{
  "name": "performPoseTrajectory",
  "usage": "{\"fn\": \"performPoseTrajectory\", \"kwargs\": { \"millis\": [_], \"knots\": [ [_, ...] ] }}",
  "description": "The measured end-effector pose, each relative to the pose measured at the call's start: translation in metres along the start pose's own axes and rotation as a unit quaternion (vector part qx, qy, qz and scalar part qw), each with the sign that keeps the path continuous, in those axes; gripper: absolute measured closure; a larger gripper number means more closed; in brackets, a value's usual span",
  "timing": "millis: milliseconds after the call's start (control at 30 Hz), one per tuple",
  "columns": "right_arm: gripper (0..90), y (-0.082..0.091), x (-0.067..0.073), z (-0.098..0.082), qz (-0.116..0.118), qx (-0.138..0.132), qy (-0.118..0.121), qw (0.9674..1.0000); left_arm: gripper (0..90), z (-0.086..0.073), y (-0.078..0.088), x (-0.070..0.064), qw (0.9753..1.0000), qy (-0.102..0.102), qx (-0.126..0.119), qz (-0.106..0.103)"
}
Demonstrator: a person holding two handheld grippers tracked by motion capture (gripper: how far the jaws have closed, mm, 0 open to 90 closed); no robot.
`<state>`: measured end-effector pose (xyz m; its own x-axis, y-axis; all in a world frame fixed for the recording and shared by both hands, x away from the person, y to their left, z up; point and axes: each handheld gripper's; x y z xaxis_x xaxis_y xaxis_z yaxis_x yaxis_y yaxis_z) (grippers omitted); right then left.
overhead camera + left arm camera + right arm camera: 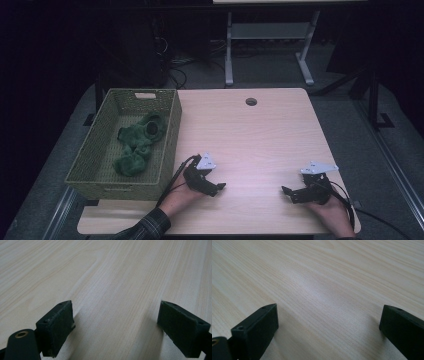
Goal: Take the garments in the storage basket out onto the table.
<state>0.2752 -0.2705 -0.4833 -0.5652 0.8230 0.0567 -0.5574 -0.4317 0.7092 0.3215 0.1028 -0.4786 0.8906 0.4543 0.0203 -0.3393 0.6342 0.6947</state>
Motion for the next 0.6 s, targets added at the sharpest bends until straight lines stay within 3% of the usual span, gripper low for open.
{"fn": "performPoseTrajectory", "kwargs": {
  "millis": [600],
  "knots": [
    [1.9,-0.0004,0.0,0.0005,0.001,0.0,-0.001,1.0,13.2,0.0041,0.0041,0.0033,0.9999,-0.001,0.014,0.008]
  ]
}}
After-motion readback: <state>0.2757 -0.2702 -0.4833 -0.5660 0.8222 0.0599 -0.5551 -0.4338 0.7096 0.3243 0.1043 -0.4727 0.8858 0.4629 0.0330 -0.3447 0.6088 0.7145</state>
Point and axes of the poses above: each handheld gripper's, and its own axes: y roughly backward along the jaws, z roughly out of its top, x roughly to its left, and after that the axes turned 2 degrees about -y, right-handed
